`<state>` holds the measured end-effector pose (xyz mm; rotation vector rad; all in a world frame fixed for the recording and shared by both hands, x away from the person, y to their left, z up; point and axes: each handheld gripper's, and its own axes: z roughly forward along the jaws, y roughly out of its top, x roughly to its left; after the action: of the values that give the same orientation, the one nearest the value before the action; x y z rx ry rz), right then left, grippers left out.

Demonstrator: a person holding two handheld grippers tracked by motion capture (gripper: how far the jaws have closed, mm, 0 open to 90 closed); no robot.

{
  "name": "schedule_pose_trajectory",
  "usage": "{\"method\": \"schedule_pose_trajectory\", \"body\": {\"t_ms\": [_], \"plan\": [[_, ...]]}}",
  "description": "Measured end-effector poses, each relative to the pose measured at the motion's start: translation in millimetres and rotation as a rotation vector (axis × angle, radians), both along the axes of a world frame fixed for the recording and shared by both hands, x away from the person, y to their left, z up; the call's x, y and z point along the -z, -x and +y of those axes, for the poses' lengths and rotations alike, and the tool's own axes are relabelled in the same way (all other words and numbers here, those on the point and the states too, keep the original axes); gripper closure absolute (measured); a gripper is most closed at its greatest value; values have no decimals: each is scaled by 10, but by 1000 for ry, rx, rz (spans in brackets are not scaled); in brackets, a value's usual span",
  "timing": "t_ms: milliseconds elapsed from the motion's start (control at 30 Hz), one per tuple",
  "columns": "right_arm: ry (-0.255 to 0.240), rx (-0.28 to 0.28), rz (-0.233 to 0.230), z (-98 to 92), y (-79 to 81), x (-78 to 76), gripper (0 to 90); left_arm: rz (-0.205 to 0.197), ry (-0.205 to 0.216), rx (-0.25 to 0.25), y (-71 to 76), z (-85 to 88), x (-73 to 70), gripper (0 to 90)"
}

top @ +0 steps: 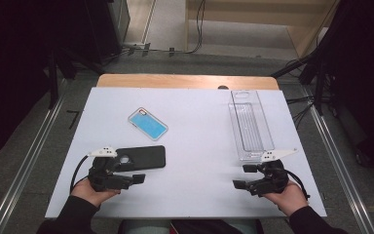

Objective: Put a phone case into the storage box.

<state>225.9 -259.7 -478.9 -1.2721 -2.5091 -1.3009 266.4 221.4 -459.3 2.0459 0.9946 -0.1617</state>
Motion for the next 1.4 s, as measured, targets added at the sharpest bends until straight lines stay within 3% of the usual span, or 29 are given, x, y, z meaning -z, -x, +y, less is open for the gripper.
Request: {"method": "schedule_pose_trajectory", "body": {"t_ms": [233,1400], "plan": [[-1,5,-10,-16,-2,-10,165,-43,-15,28,19,-16,-17,267],[4,18,-15,12,-3,-44,164,-37,-16,34,10,-6,-15,267]]}}
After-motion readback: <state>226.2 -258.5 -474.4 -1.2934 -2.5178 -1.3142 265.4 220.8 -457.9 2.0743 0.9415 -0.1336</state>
